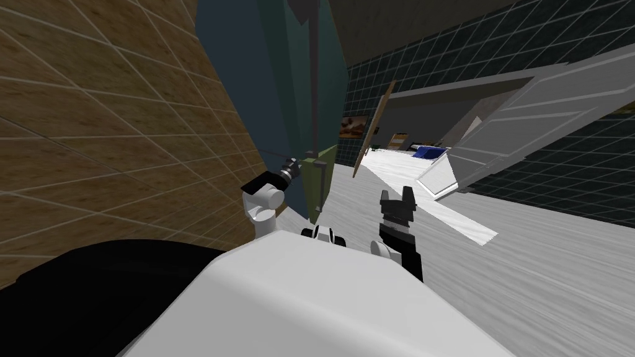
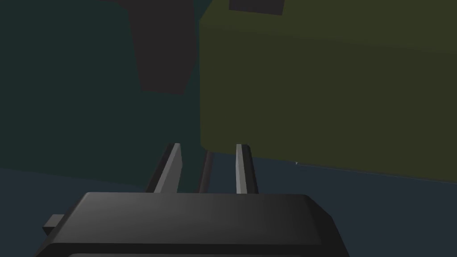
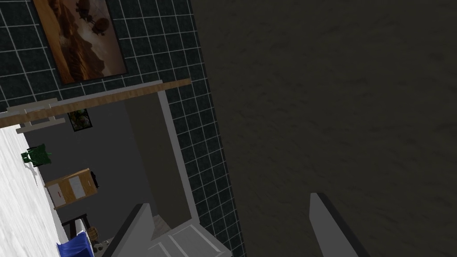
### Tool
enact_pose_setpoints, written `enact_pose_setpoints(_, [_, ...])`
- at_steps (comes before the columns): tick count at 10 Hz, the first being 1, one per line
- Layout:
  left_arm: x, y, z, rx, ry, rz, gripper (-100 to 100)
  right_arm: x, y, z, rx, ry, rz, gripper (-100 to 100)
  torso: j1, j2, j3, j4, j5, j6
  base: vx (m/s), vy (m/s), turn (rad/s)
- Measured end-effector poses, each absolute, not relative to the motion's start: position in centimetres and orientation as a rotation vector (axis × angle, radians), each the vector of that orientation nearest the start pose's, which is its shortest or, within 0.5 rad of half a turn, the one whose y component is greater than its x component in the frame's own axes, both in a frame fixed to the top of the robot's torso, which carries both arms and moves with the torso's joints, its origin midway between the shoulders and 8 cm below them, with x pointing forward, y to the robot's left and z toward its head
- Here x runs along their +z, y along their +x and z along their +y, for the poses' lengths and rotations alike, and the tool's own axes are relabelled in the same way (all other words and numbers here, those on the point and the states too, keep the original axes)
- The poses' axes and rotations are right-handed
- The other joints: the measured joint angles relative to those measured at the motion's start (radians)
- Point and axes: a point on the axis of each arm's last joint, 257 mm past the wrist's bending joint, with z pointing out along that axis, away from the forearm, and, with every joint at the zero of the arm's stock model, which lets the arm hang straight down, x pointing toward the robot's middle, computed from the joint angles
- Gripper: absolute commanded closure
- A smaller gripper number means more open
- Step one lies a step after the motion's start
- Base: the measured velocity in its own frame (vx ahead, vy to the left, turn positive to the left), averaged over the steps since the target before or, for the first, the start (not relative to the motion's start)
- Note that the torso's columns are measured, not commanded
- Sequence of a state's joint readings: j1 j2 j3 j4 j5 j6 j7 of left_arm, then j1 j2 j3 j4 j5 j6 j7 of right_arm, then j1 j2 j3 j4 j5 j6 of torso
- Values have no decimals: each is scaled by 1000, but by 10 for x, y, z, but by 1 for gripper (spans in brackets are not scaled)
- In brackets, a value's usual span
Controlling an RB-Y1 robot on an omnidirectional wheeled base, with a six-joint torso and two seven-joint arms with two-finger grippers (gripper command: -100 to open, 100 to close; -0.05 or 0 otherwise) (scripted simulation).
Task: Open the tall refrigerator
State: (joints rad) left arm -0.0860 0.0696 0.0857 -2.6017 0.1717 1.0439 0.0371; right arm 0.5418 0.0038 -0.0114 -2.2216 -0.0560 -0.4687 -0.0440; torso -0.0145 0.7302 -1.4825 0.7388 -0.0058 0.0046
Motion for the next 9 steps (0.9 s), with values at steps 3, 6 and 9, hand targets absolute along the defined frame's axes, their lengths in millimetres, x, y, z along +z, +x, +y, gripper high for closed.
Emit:
enact_pose_setpoints(3, [39,451,231,-1297,-1185,1170,100,-22,353,-299,1318,817,642,0,-5,-3,-2,2,-4,5,22,-306,99])
enact_pose_setpoints(6, [40,451,248,-1261,-1204,1130,100,-22,353,-299,1318,817,641,0,4,-6,-5,1,-2,4,-13,-306,72])
enact_pose_setpoints(9, [44,451,267,-1224,-1220,1086,100,-22,353,-299,1318,817,642,0,5,-5,-5,0,-1,4,-10,-306,85])
